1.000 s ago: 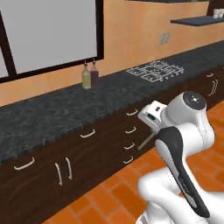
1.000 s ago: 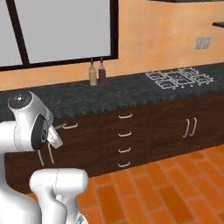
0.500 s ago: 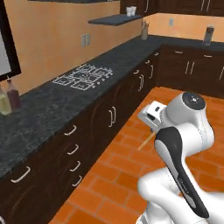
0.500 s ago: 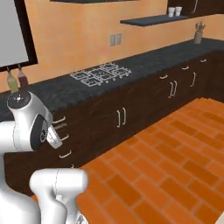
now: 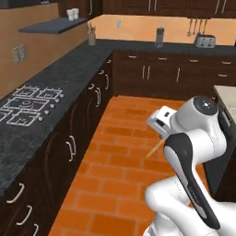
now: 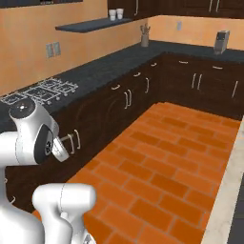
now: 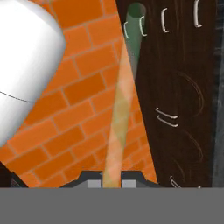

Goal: Take a straw from the drawer in front and place it inside the glass cup on the dining counter.

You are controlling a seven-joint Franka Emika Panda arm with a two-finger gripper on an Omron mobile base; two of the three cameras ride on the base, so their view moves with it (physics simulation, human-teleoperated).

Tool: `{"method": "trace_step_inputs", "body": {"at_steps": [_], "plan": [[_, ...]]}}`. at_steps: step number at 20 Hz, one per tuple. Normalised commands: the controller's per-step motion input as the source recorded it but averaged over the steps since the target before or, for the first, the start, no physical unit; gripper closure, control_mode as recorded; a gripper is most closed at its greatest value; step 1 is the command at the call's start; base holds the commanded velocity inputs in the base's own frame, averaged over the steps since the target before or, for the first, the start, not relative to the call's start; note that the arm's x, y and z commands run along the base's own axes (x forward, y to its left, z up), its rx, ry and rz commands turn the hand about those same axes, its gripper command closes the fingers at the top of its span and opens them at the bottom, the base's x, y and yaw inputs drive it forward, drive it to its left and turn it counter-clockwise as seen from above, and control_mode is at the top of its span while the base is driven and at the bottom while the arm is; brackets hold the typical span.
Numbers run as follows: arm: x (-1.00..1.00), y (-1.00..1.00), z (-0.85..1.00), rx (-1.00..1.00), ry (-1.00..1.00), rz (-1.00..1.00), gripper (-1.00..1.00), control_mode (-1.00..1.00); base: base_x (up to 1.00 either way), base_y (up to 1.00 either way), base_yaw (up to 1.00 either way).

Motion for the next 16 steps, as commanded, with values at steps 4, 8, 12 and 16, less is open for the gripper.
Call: {"method": "trace_step_inputs", "body": {"at_steps": [4,8,12,16], "plan": [[0.00,0.00,0.00,0.00,0.00,0.00,1.00,1.00,1.00,0.13,-0.42],[0.00,0.00,0.00,0.00,0.00,0.00,1.00,1.00,1.00,0.12,-0.43],[0.00,0.00,0.00,0.00,0.00,0.00,1.00,1.00,1.00,0.06,-0.45],[0.00,0.00,0.00,0.00,0.00,0.00,1.00,1.00,1.00,0.13,-0.48]]}}
